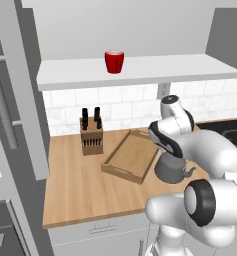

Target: Pick the kettle from the counter and place it on the tray. Then pick the mug from the cabinet and place it on the tray. Then close the cabinet doors.

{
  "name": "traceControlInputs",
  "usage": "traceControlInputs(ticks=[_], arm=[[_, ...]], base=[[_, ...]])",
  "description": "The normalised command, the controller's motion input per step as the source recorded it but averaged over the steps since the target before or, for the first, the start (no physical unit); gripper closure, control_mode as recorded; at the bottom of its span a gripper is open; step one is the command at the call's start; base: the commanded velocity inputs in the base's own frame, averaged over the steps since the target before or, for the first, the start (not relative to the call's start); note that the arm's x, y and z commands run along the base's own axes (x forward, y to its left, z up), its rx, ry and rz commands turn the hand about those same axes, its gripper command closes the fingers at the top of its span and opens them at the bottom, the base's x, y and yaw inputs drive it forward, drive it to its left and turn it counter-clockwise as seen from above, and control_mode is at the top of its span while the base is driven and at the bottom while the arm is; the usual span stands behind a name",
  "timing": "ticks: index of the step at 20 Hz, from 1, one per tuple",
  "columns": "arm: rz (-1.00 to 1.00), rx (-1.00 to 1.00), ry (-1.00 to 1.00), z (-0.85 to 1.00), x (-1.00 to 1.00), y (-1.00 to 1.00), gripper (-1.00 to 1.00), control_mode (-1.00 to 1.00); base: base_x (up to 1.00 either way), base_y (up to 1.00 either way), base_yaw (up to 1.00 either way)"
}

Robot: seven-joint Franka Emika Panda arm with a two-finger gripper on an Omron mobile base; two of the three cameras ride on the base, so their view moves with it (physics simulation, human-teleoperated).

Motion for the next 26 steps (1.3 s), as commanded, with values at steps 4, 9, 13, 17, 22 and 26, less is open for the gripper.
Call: traceControlInputs(ticks=[4, 9, 13, 17, 22, 26], arm=[[0.09, 0.02, -0.01, -0.20, -0.26, -0.07, 1.00, -1.00], [0.23, 0.01, -0.02, 0.01, -0.45, 0.01, 1.00, -1.00], [0.42, 0.00, 0.00, 0.02, -0.24, 0.12, 1.00, -1.00], [0.46, -0.06, 0.00, 0.39, -0.26, 0.21, 1.00, -1.00], [0.51, -0.17, 0.03, 0.62, -0.27, 0.37, 1.00, -1.00], [0.54, -0.22, 0.12, 0.27, -0.04, 0.48, 1.00, -1.00]], base=[[0.00, 0.00, 0.00], [0.00, 0.00, 0.00], [0.00, 0.00, 0.00], [0.00, 0.00, 0.00], [0.00, 0.00, 0.00], [0.00, 0.00, 0.00]])
